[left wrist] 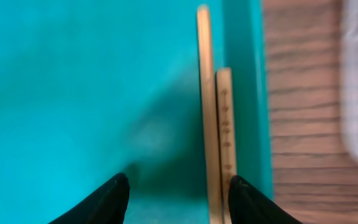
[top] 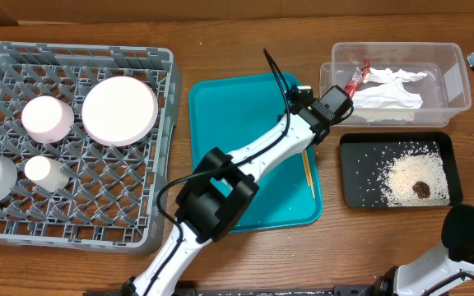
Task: Sort waste into correct bins and load items into the dishwasher
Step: 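Close the left gripper on one wooden chopstick and lift it, then carry the chopstick to the rack and stand it in the rack's right side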
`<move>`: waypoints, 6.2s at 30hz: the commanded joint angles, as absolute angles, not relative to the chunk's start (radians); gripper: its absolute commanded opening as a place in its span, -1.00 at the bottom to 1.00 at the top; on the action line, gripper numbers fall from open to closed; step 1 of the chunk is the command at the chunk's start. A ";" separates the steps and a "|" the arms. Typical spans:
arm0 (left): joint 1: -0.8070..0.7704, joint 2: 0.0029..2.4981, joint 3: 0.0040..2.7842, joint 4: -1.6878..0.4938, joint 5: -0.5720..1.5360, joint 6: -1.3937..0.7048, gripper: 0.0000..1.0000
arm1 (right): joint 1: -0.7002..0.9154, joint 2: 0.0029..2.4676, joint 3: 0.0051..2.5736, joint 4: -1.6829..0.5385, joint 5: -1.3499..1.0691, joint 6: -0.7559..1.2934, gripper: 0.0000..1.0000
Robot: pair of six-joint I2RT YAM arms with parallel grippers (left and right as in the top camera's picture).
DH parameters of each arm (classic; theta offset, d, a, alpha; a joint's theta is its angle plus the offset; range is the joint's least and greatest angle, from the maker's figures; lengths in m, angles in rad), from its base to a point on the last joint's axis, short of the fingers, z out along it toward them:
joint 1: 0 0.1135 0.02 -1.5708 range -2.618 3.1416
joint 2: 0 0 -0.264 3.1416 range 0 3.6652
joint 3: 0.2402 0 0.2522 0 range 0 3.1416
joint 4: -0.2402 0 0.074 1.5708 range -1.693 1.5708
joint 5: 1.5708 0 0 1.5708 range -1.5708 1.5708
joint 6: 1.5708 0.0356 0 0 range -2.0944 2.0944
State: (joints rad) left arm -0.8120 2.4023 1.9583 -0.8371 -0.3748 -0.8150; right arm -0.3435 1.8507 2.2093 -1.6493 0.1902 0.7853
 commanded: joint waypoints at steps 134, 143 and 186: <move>0.011 1.807 1.748 -1.328 0.174 0.148 -0.92 | -0.342 1.843 2.230 -1.646 0.197 0.785 1.00; 0.013 1.807 1.542 -1.171 0.140 -0.006 -0.92 | -0.342 1.843 2.230 -1.646 0.198 0.785 1.00; 0.045 1.804 1.574 -1.150 0.146 0.059 -0.38 | -0.342 1.843 2.230 -1.646 0.198 0.784 1.00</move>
State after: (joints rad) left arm 0.0418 1.8011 1.4990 -1.0931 0.0750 0.0765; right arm -0.3435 1.8507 2.2093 -1.6493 0.1898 0.7853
